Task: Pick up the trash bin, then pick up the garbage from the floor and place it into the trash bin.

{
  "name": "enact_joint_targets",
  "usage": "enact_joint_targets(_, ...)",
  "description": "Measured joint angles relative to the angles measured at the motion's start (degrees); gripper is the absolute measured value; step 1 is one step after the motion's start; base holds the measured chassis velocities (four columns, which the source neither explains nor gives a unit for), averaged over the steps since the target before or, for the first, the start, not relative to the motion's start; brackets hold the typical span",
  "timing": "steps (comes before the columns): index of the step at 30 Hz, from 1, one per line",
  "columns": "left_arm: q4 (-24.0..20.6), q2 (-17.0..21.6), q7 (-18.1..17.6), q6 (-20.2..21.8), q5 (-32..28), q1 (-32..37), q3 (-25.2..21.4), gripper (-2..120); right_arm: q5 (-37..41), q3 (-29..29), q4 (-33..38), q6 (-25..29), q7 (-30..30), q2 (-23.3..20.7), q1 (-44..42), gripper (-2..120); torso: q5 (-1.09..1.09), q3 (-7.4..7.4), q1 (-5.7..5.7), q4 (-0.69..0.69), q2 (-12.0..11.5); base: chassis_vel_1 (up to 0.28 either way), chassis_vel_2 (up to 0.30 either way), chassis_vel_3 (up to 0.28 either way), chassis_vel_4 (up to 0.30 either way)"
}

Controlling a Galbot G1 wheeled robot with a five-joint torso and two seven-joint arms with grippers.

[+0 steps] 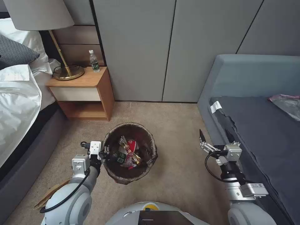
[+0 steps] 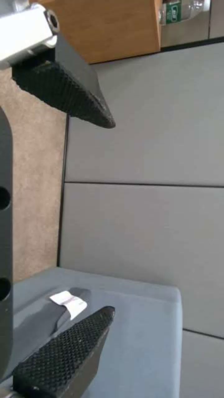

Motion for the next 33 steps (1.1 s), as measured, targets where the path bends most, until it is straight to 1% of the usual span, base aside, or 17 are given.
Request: enact_joint_targets(33, 0.0, -0.6, 0.1, 0.0, -0.1, -0.2, 0.0, 2, 0.4, -0.9, -0.6, -1.2, 0.9, -0.8, 0.7, 100, 0.0, 0.0, 0.0, 0.0, 0.0, 0.001, 0.001, 0.001, 0.002)
